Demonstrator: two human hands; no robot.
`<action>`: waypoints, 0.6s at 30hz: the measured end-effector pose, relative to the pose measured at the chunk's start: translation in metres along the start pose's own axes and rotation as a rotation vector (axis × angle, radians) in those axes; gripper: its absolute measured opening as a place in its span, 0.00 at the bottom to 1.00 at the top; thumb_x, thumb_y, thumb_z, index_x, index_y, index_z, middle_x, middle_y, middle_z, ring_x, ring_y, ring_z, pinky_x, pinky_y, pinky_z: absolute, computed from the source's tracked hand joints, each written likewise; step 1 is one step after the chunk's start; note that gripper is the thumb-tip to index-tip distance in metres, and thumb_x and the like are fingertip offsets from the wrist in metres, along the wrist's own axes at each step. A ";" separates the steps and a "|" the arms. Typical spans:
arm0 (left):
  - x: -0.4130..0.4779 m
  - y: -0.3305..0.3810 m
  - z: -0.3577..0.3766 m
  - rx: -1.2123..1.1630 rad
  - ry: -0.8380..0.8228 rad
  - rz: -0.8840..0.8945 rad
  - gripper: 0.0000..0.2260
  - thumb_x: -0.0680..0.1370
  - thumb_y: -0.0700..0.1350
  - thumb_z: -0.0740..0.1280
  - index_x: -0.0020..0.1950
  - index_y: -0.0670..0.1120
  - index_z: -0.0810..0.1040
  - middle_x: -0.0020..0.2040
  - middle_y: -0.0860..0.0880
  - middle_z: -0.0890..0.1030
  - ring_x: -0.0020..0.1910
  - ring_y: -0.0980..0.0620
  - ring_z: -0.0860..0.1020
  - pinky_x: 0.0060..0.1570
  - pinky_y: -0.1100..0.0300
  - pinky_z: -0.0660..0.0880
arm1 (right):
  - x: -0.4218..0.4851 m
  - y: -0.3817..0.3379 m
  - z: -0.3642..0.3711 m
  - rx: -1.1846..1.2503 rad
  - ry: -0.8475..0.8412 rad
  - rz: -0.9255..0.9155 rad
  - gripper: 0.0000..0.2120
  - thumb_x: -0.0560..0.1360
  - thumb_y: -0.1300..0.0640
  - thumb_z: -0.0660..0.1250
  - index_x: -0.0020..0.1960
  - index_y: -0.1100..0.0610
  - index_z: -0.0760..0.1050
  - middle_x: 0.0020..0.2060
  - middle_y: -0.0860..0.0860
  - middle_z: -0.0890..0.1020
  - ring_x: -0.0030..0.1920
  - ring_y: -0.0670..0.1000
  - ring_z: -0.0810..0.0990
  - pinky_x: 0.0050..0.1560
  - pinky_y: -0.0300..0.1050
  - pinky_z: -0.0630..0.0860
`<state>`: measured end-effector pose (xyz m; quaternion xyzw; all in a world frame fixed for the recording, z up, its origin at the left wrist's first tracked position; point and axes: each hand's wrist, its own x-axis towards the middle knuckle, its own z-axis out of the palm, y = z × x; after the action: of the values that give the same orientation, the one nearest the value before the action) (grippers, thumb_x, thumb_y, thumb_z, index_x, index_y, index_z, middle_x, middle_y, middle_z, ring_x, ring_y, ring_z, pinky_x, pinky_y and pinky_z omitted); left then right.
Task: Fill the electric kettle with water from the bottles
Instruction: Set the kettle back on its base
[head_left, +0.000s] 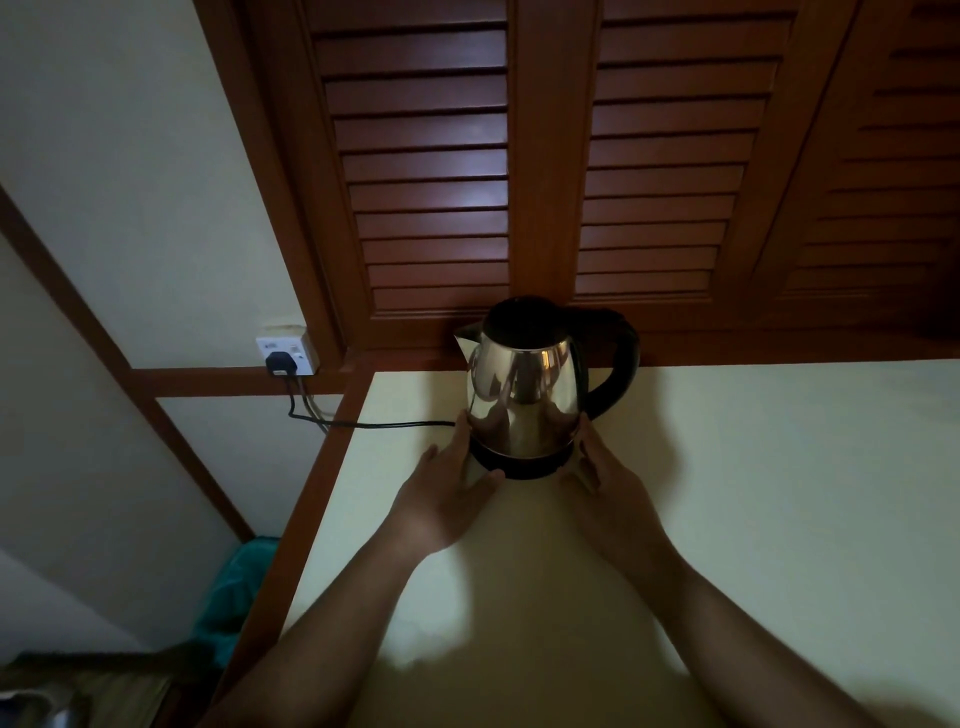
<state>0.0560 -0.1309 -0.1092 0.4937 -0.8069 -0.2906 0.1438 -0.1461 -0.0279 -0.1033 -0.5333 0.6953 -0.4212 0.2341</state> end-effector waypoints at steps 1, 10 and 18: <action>0.000 -0.001 0.000 -0.005 0.005 -0.001 0.41 0.83 0.65 0.62 0.84 0.63 0.35 0.85 0.58 0.59 0.85 0.41 0.55 0.79 0.42 0.64 | 0.000 0.000 0.000 -0.002 -0.004 0.001 0.35 0.82 0.56 0.64 0.82 0.42 0.49 0.73 0.36 0.64 0.69 0.39 0.65 0.64 0.33 0.64; 0.005 0.009 -0.006 -0.183 0.104 0.058 0.34 0.84 0.53 0.67 0.86 0.57 0.51 0.76 0.60 0.71 0.76 0.54 0.71 0.65 0.63 0.67 | 0.008 -0.008 -0.006 0.194 0.375 -0.055 0.17 0.81 0.54 0.66 0.67 0.41 0.69 0.64 0.45 0.76 0.62 0.47 0.79 0.58 0.43 0.77; 0.011 0.022 -0.019 -0.286 0.137 0.133 0.28 0.84 0.46 0.67 0.81 0.61 0.61 0.59 0.74 0.73 0.55 0.80 0.73 0.49 0.84 0.68 | 0.062 -0.057 -0.061 -0.178 0.526 -0.414 0.19 0.80 0.52 0.60 0.70 0.55 0.72 0.65 0.51 0.76 0.66 0.53 0.73 0.68 0.54 0.69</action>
<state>0.0449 -0.1389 -0.0817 0.4323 -0.7766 -0.3579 0.2861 -0.1828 -0.0697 -0.0154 -0.5545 0.6427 -0.5206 -0.0913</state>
